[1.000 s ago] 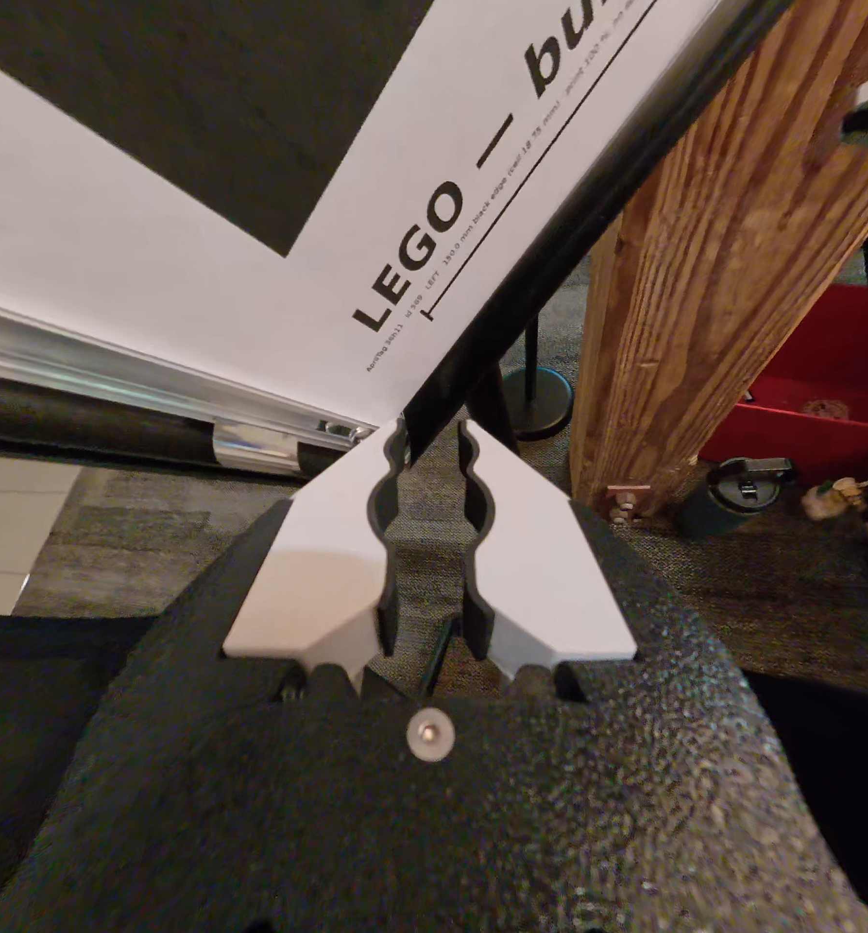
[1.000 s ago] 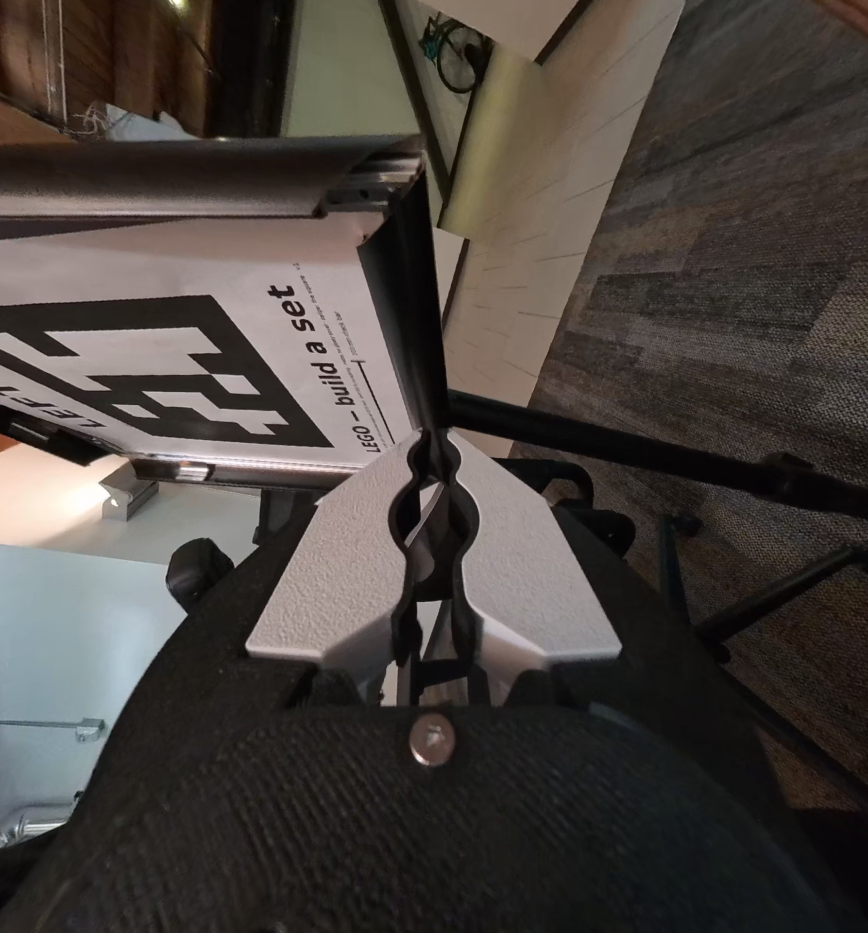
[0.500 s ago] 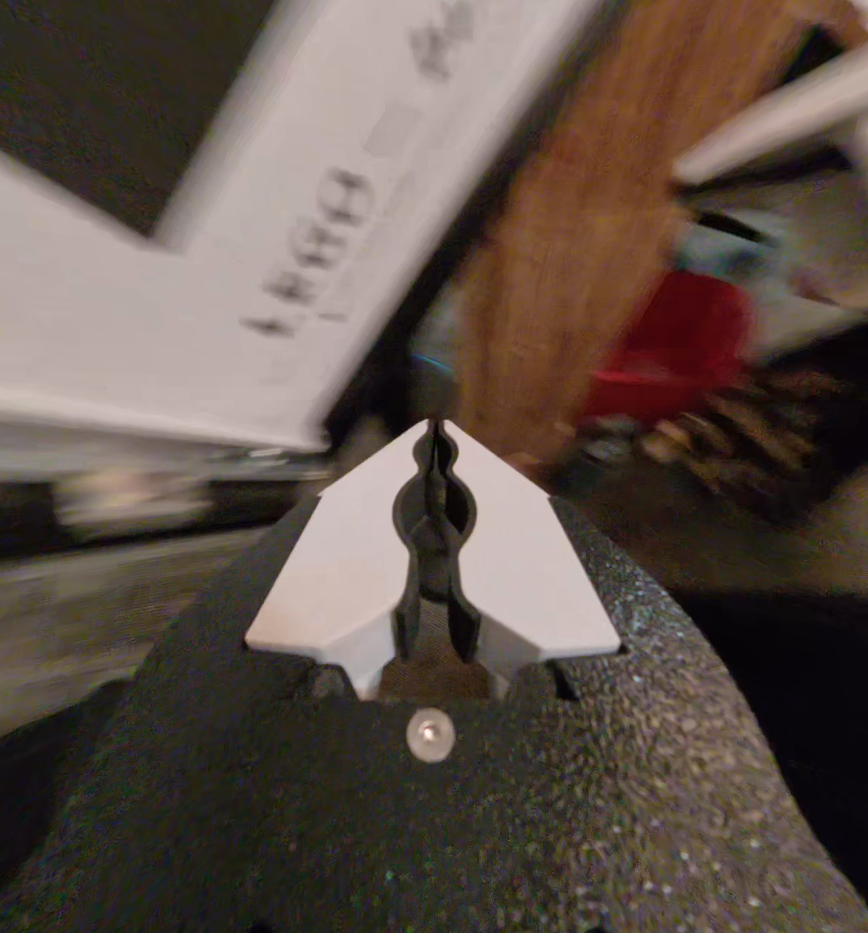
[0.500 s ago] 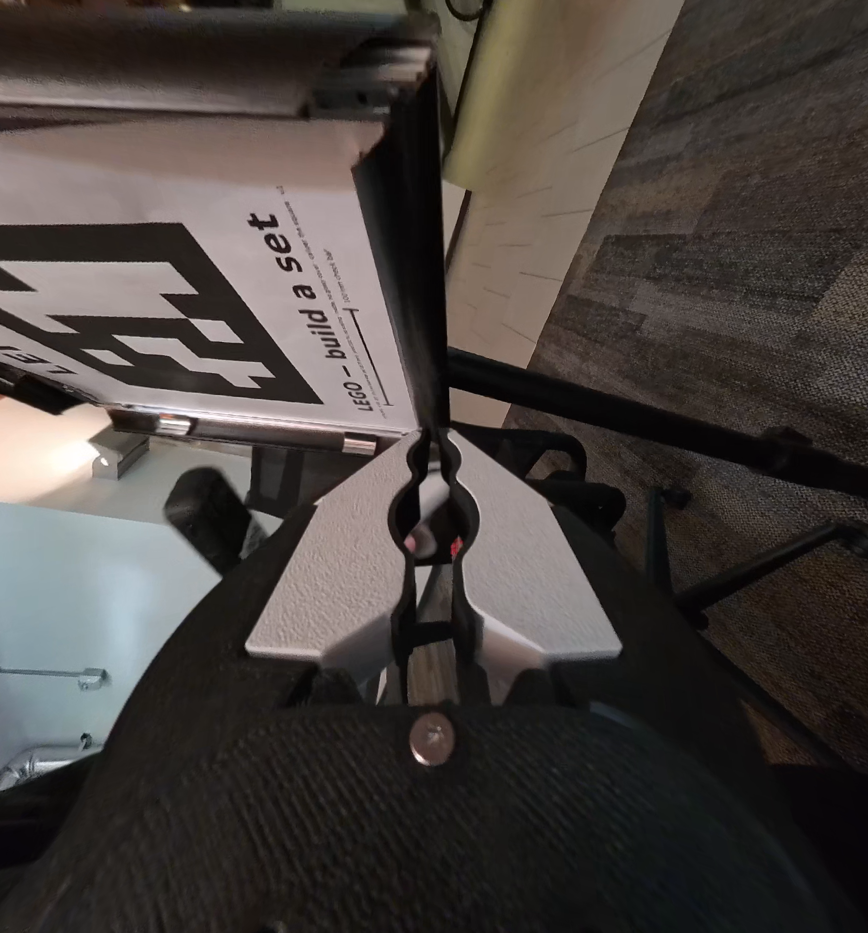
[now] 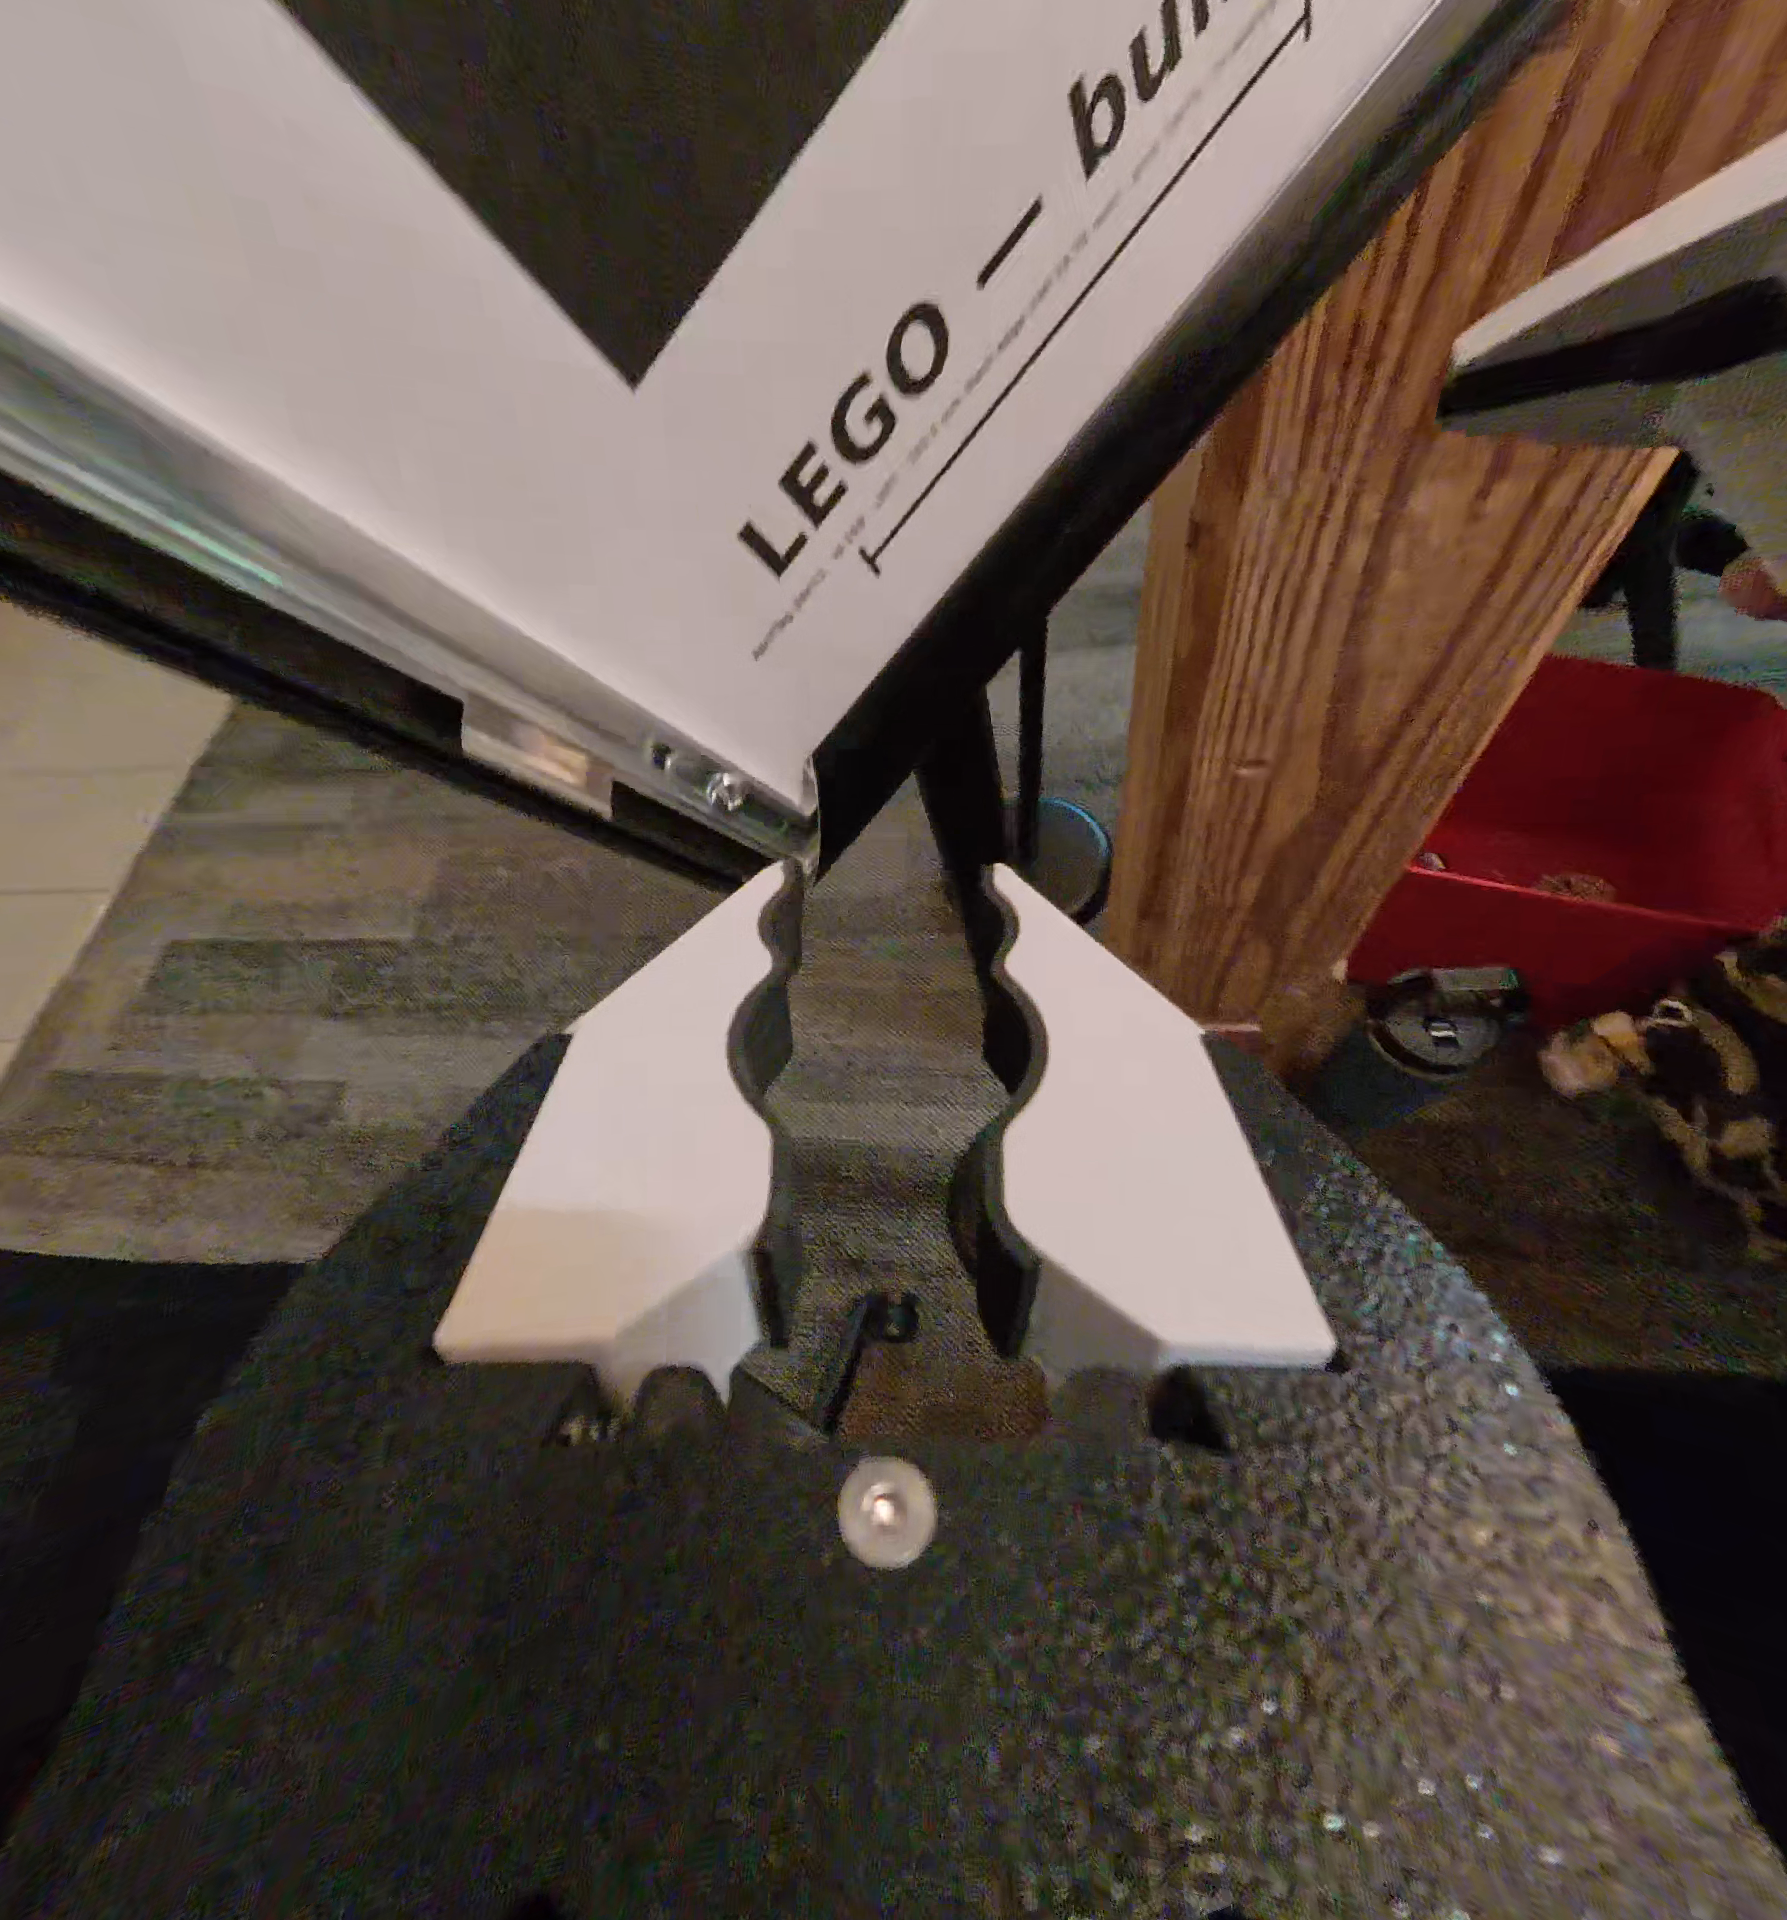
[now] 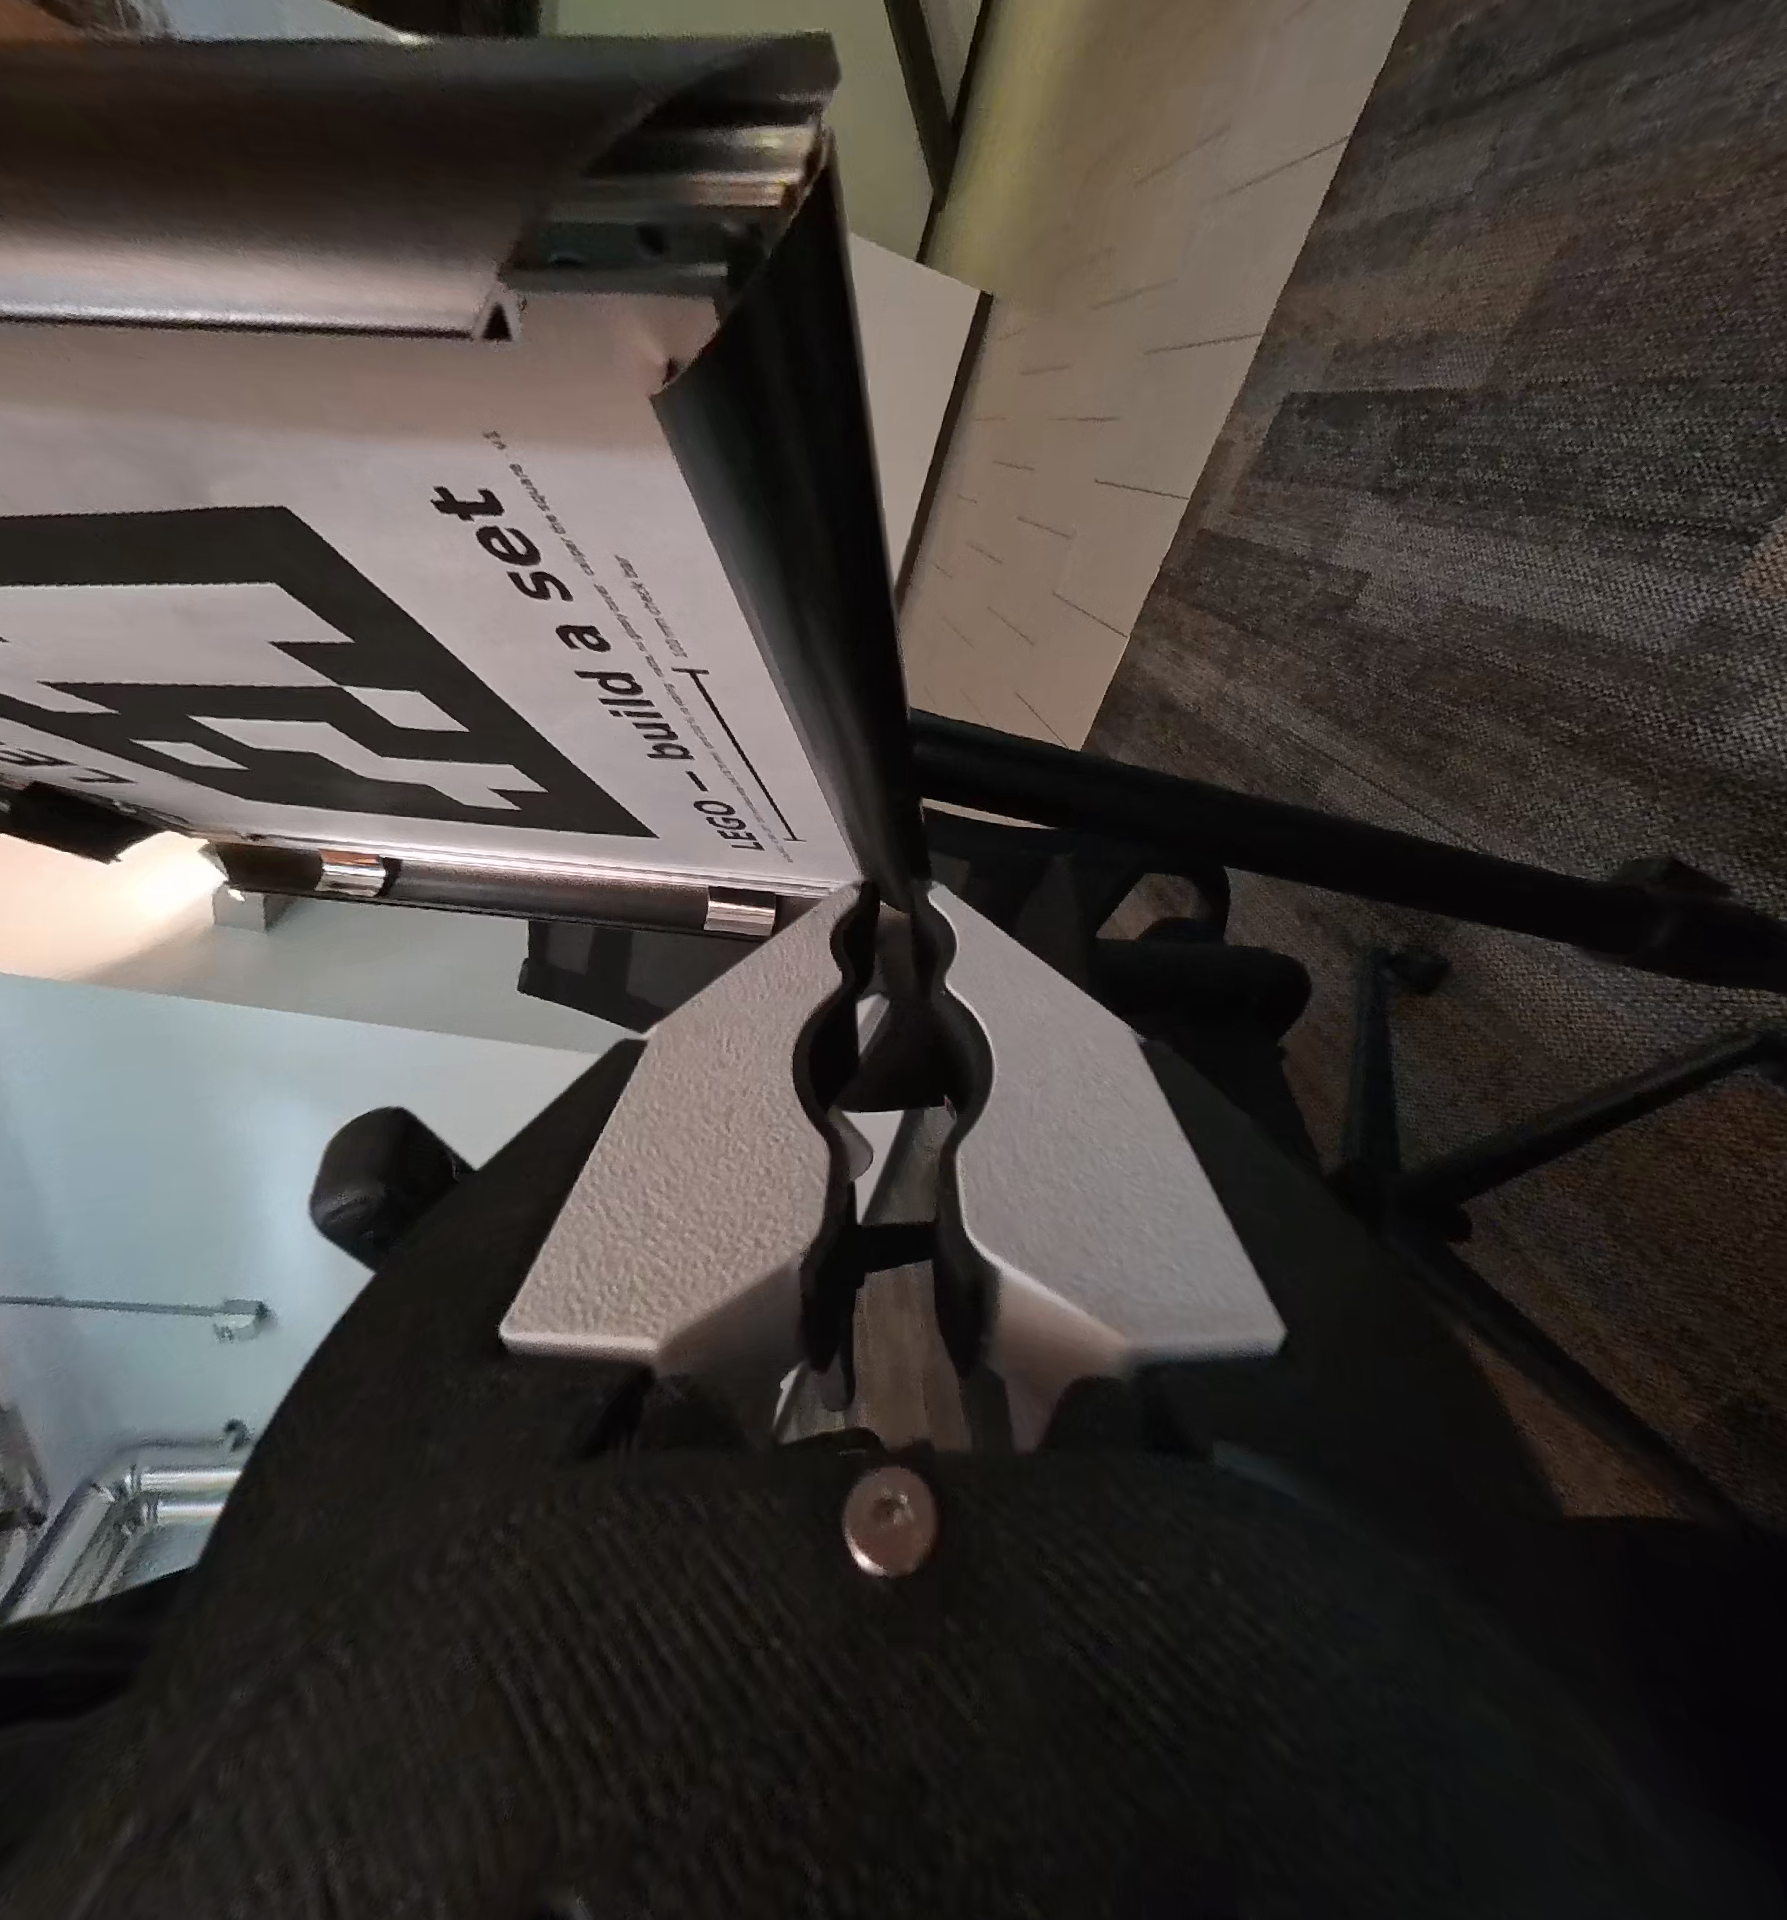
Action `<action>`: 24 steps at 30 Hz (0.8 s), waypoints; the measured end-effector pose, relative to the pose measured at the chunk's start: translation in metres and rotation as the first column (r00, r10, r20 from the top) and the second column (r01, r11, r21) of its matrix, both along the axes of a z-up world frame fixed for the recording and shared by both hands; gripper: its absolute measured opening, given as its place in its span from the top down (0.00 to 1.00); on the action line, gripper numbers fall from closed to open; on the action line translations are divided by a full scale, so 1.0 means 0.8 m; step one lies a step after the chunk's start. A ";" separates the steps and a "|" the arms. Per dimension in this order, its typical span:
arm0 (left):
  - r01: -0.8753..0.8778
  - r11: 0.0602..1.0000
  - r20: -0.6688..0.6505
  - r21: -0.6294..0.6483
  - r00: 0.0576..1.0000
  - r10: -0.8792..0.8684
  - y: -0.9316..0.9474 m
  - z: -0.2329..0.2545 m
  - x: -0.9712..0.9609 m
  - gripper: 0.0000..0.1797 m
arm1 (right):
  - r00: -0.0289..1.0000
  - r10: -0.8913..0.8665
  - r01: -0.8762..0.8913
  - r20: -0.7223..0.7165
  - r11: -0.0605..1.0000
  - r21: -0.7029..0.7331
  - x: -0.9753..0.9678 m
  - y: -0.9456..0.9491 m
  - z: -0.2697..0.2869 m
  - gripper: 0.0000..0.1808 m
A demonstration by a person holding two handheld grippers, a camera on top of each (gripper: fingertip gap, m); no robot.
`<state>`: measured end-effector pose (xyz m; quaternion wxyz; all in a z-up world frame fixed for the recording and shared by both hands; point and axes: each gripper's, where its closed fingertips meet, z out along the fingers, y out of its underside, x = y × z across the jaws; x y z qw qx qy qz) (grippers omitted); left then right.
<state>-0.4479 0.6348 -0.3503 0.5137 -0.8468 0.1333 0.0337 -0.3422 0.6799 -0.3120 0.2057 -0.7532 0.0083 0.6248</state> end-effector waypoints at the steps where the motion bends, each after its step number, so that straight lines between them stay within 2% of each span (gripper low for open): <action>1: -0.009 1.000 -0.015 0.011 1.000 0.009 0.003 0.002 0.001 0.83 | 1.000 0.004 -0.004 0.000 1.000 -0.002 -0.001 0.000 0.000 0.98; 4: -0.041 0.999 -0.032 0.023 0.999 0.042 0.016 0.003 0.003 0.83 | 1.000 0.004 -0.004 -0.006 1.000 -0.007 -0.003 0.001 0.001 0.98; 9: -0.121 0.992 -0.054 -0.040 0.991 0.119 0.030 -0.013 0.002 0.84 | 1.000 0.014 -0.014 0.005 1.000 -0.004 -0.002 -0.002 0.000 0.98; 15: -0.156 0.987 0.047 -0.033 0.986 0.157 0.037 -0.012 -0.001 0.85 | 1.000 0.020 -0.020 0.015 1.000 0.006 0.004 -0.003 0.001 0.98; 17: -0.130 0.991 0.112 -0.033 0.985 0.132 0.039 -0.011 0.002 0.82 | 1.000 0.020 -0.020 0.010 1.000 0.001 0.005 -0.004 0.001 0.98; 20: -0.044 0.999 -0.005 -0.031 0.999 0.044 0.040 -0.014 0.001 0.82 | 1.000 0.029 -0.029 0.011 1.000 0.002 0.005 -0.005 -0.001 0.98; 22: -0.005 0.999 -0.035 -0.038 0.999 0.003 0.042 -0.015 0.003 0.83 | 0.999 0.039 -0.039 0.016 0.999 0.006 0.004 -0.007 0.000 0.97; 24: 0.001 0.999 -0.058 -0.035 0.998 -0.003 0.046 -0.014 -0.001 0.89 | 0.999 0.045 -0.046 0.023 0.999 0.010 0.002 -0.007 0.000 0.96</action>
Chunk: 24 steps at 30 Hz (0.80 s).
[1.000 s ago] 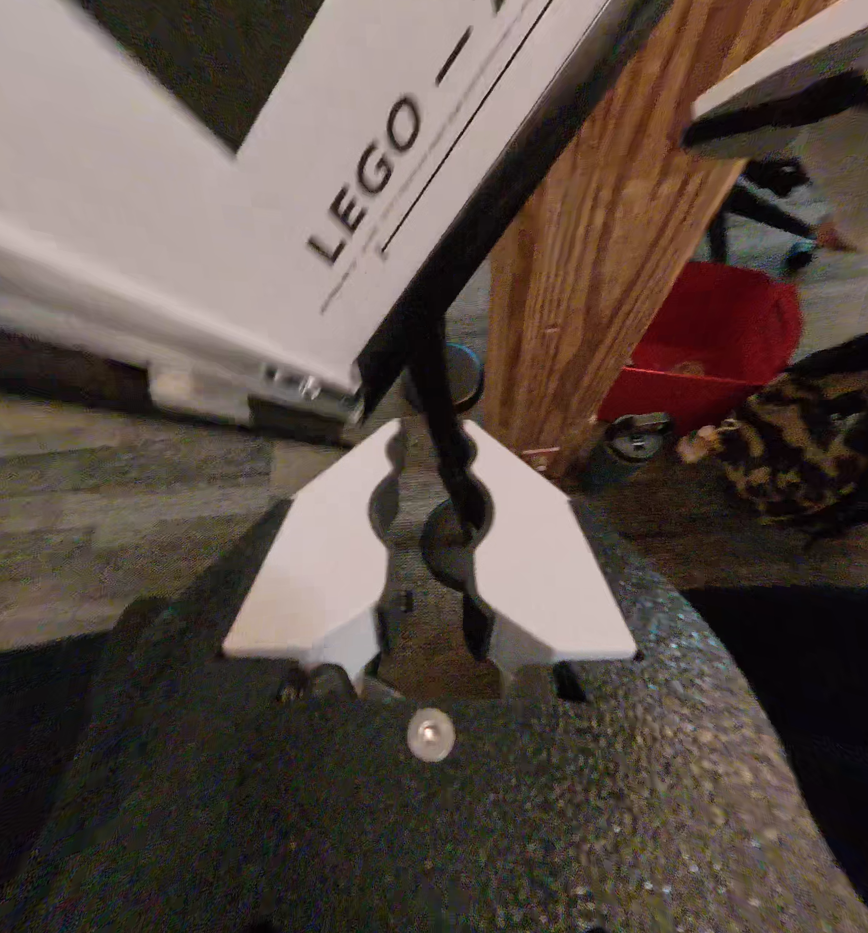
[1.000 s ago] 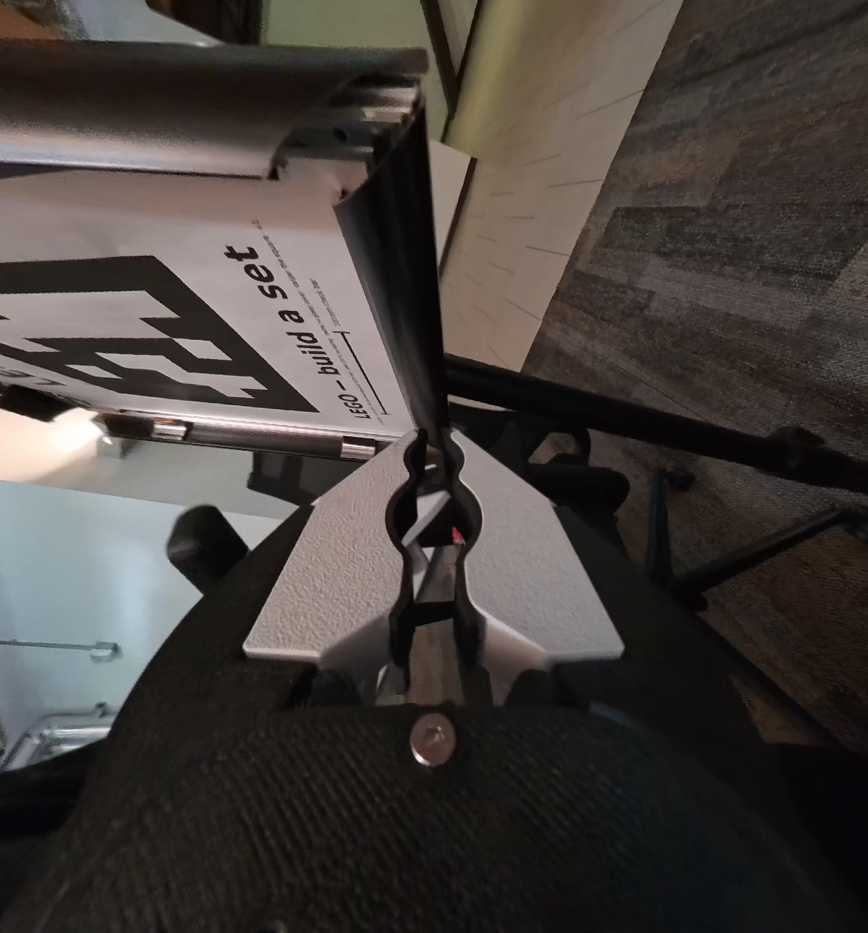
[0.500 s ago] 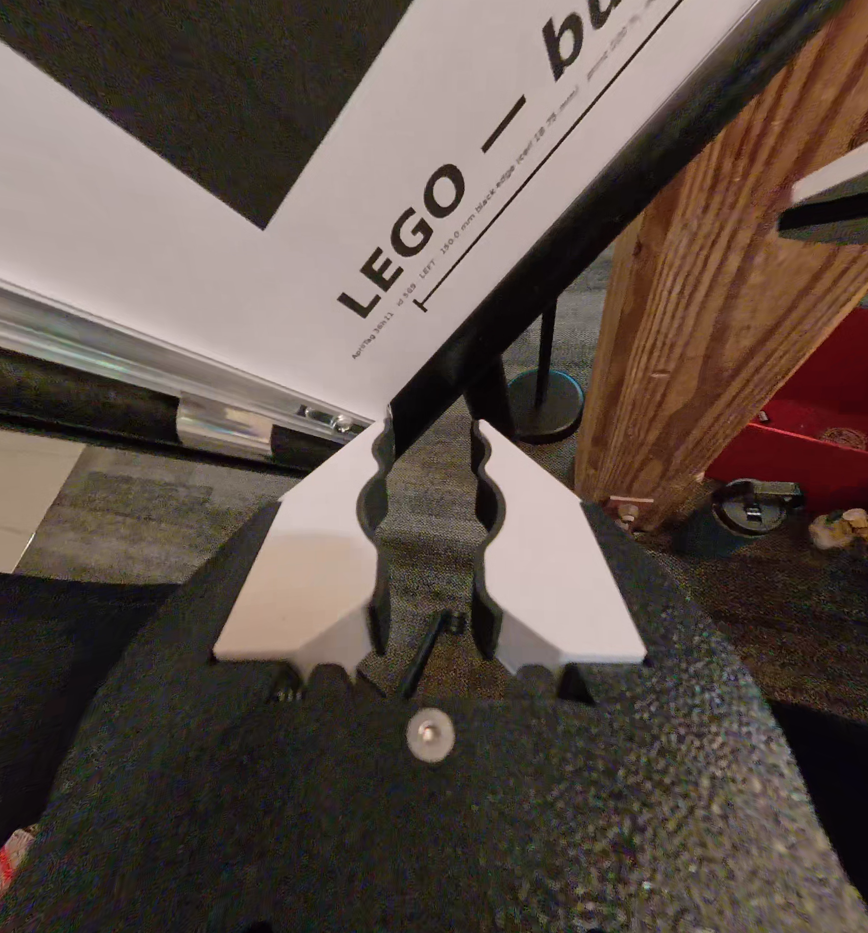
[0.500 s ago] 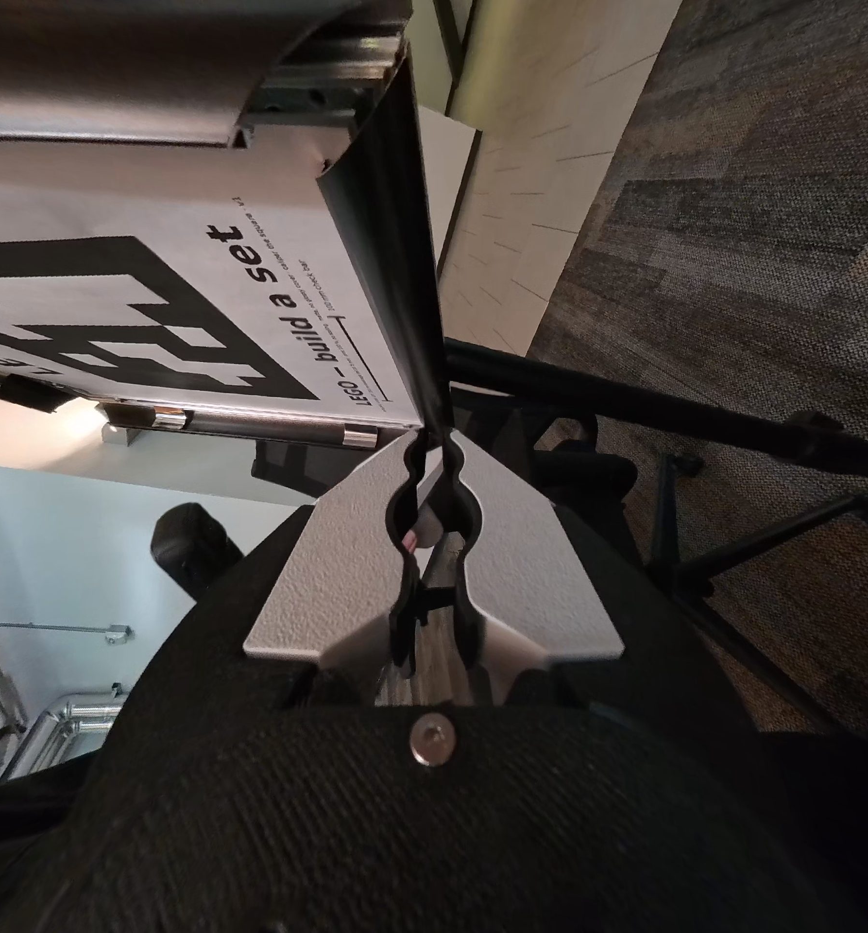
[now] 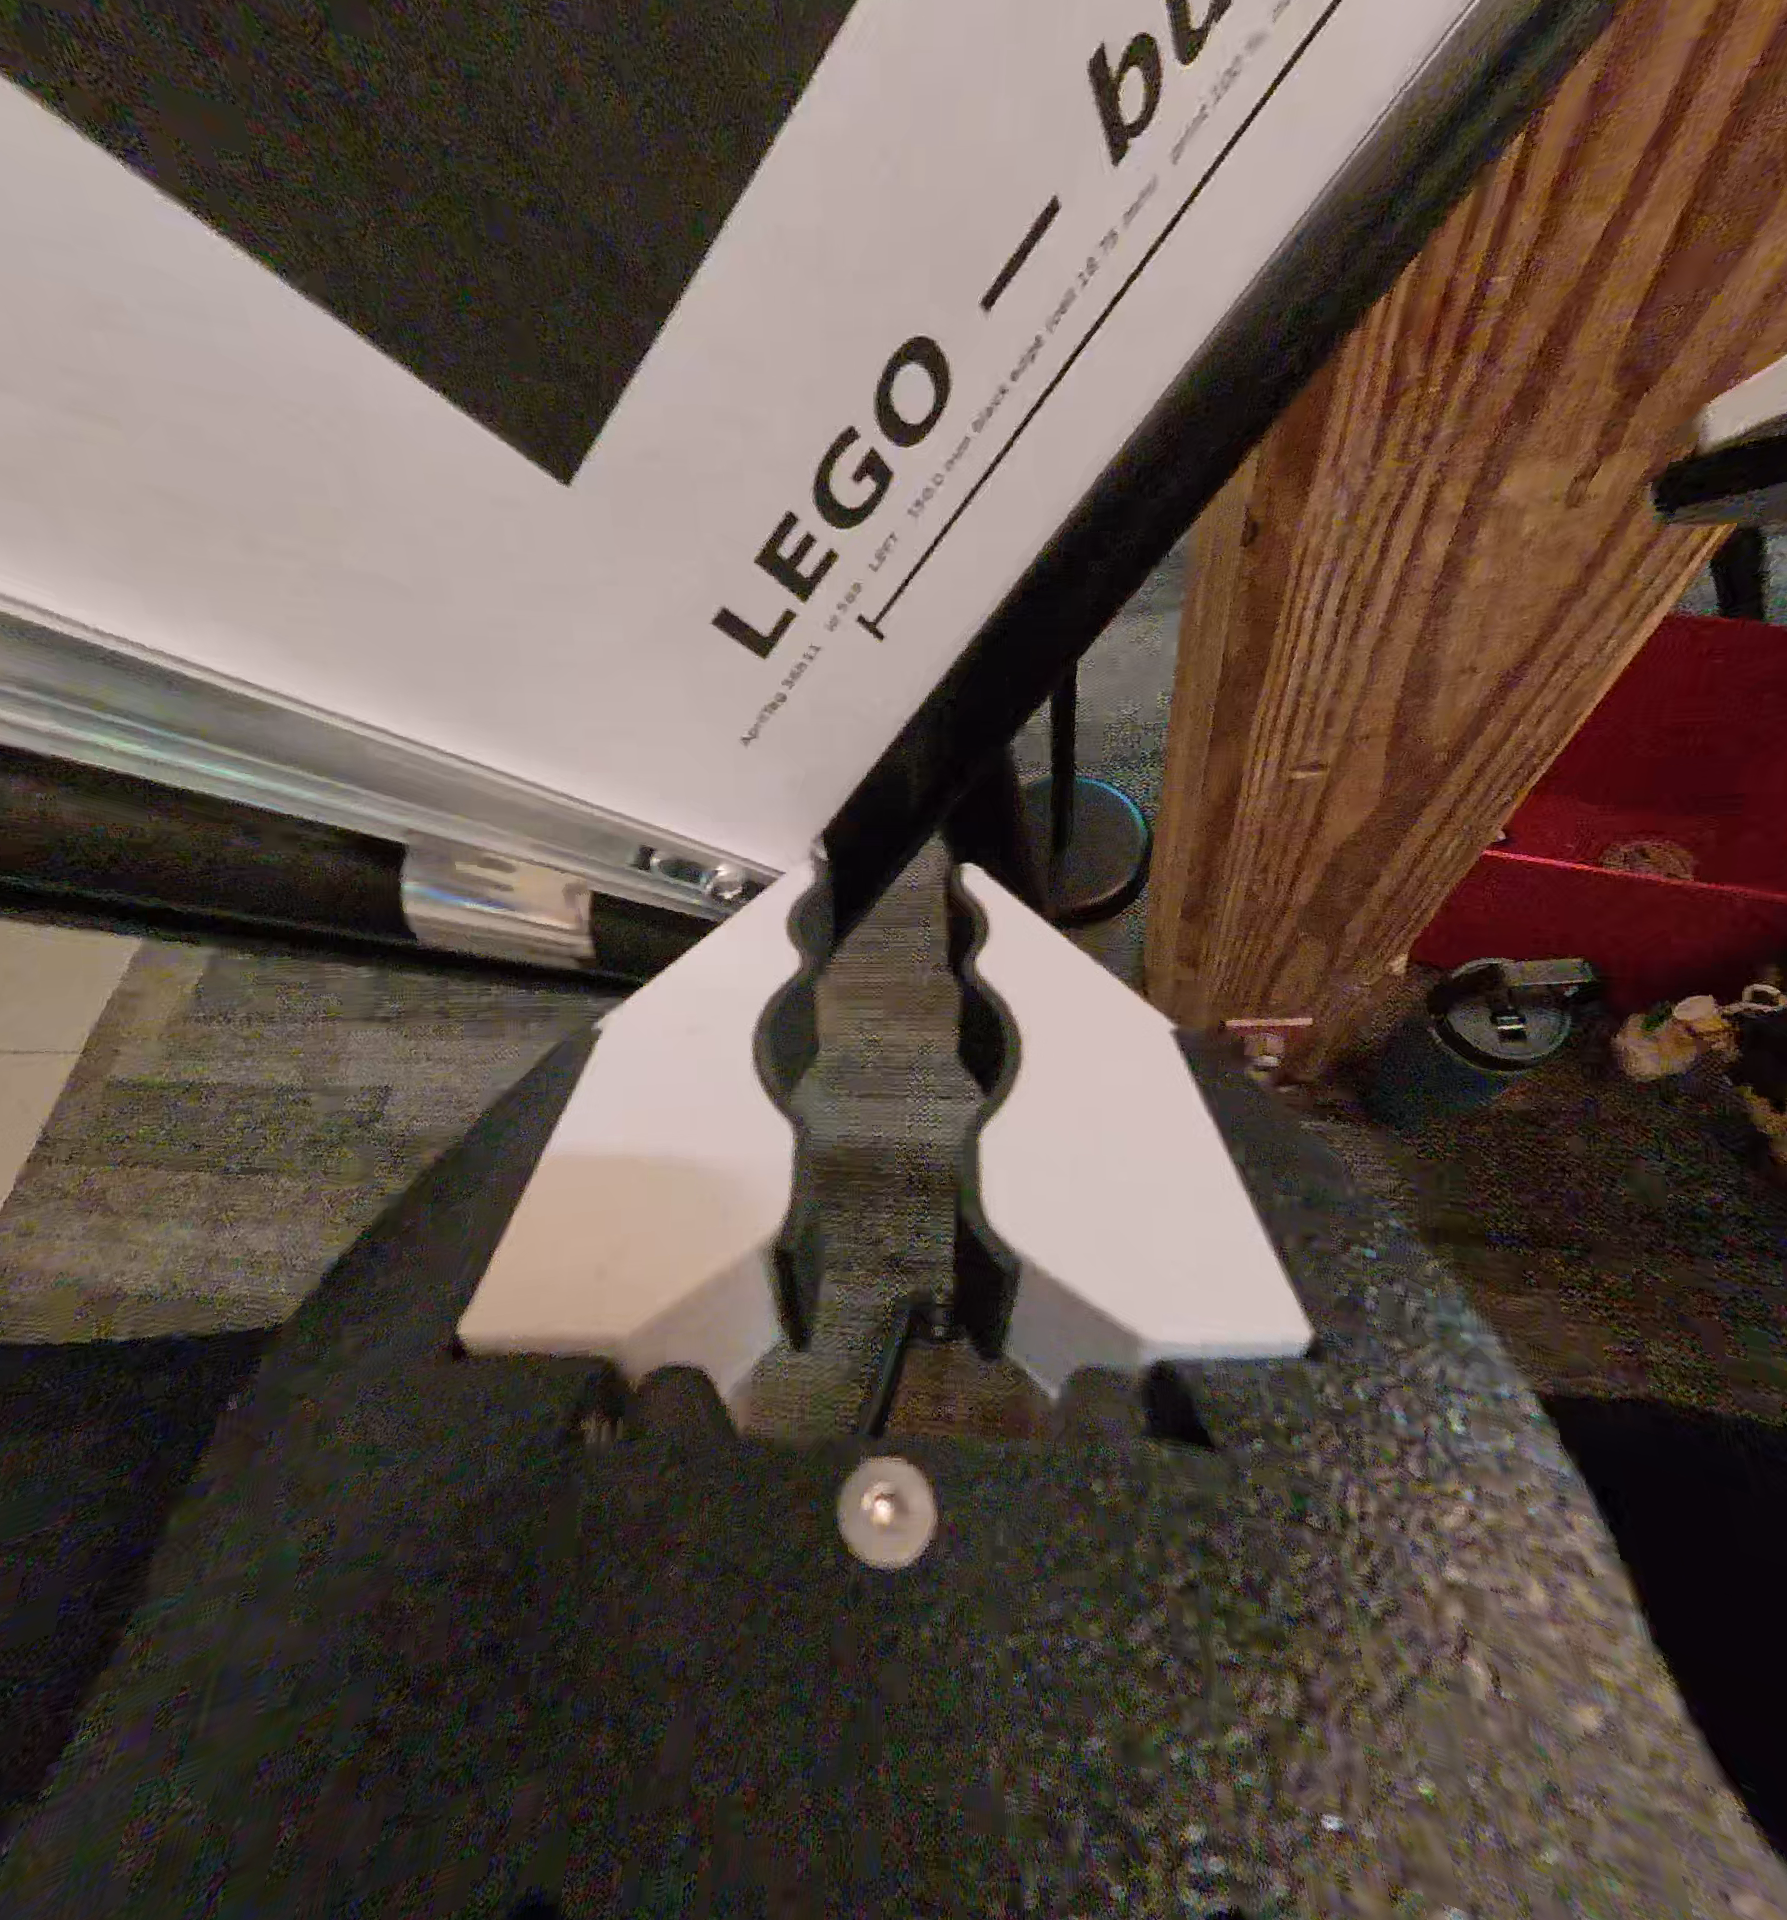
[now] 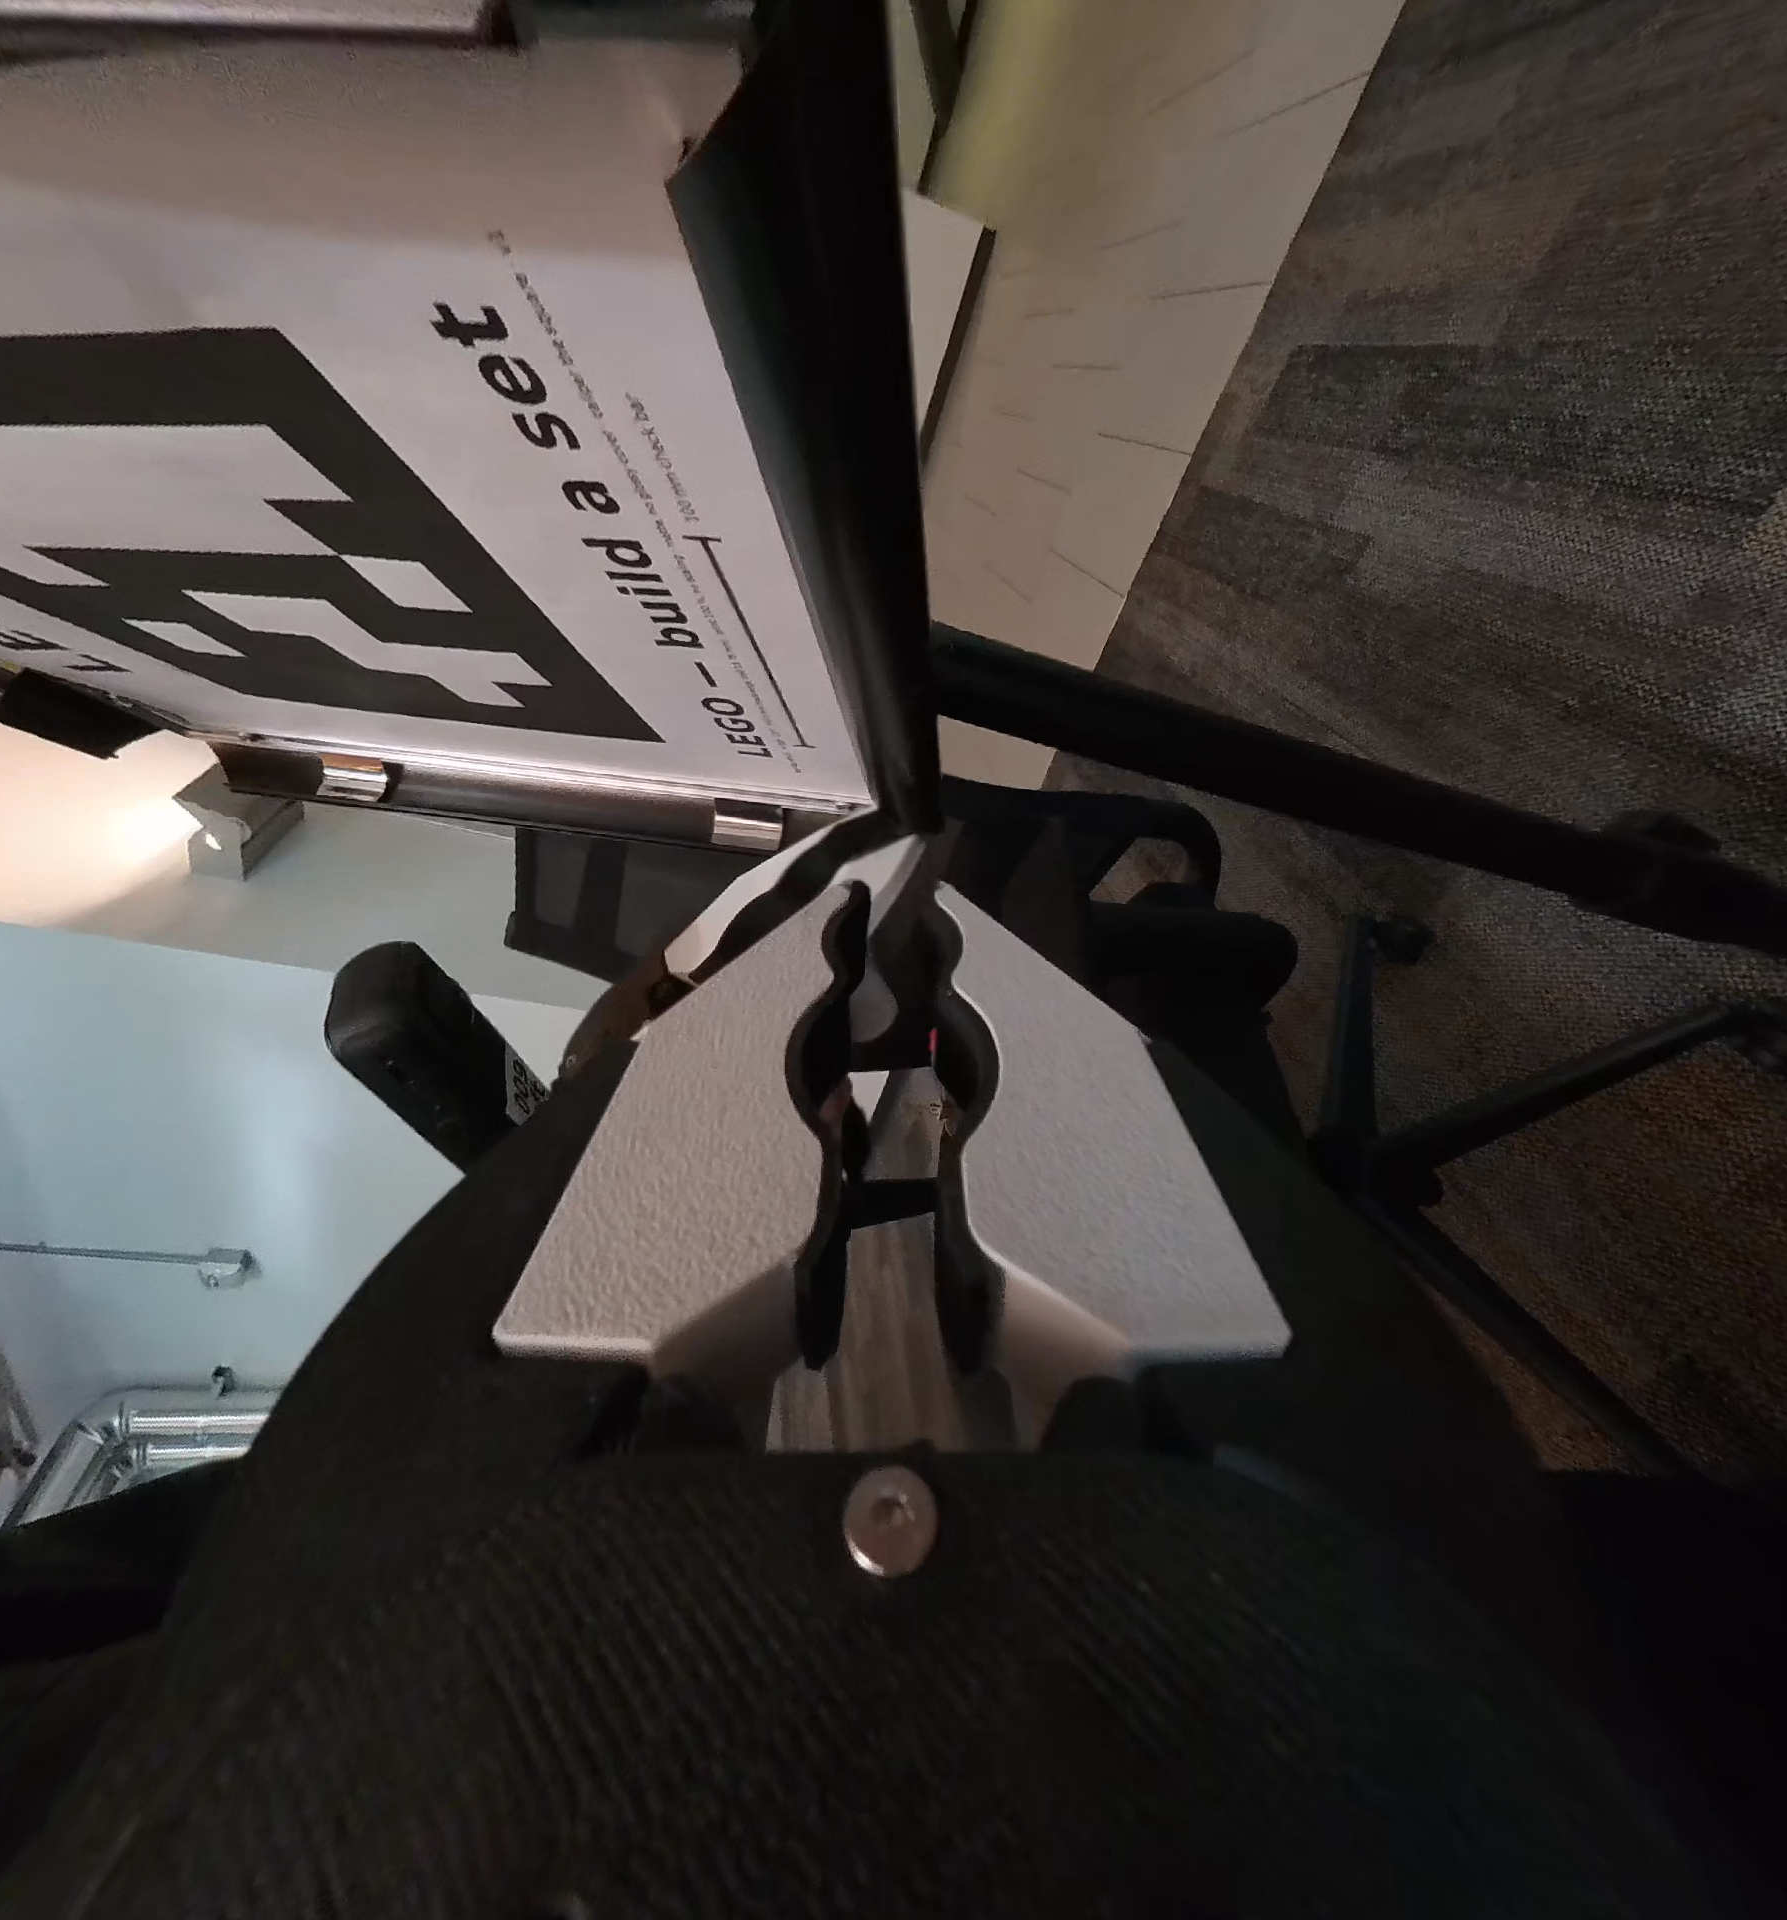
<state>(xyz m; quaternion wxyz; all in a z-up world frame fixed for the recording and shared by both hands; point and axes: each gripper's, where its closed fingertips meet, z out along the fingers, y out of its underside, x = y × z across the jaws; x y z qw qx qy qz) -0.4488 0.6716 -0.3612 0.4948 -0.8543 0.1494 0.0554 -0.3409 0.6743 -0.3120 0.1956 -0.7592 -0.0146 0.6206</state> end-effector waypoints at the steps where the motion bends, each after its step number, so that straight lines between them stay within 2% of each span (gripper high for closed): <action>1: -0.001 1.000 -0.020 0.006 1.000 0.001 0.003 0.001 -0.003 0.95 | 1.000 -0.001 0.001 0.005 1.000 0.000 -0.002 0.001 0.000 0.95; 2: 0.016 1.000 -0.032 0.010 0.999 -0.016 0.005 0.001 -0.002 0.98 | 1.000 -0.004 0.004 0.005 1.000 -0.005 -0.004 0.002 0.000 0.91; 6: 0.138 0.990 -0.072 0.001 0.988 -0.137 0.010 0.000 0.011 0.99 | 1.000 -0.010 0.009 -0.004 1.000 -0.017 -0.016 0.009 0.005 0.80; 10: 0.233 0.972 -0.154 -0.012 0.960 -0.232 0.017 0.001 0.017 1.00 | 0.998 -0.053 0.053 0.017 0.999 -0.010 -0.017 0.026 0.007 0.76; 14: 0.318 0.947 -0.301 -0.045 0.899 -0.316 0.025 0.003 0.019 1.00 | 0.993 -0.112 0.112 0.033 0.994 -0.006 -0.019 0.047 0.005 0.71; 19: 0.392 0.918 -0.372 -0.063 0.844 -0.386 0.026 0.004 0.025 0.99 | 0.987 -0.159 0.159 0.000 0.987 -0.027 -0.036 0.073 0.013 0.69; 24: 0.499 0.862 -0.412 -0.089 0.770 -0.488 0.018 0.001 0.033 1.00 | 0.986 -0.159 0.161 0.050 0.987 -0.024 -0.038 0.073 0.013 0.75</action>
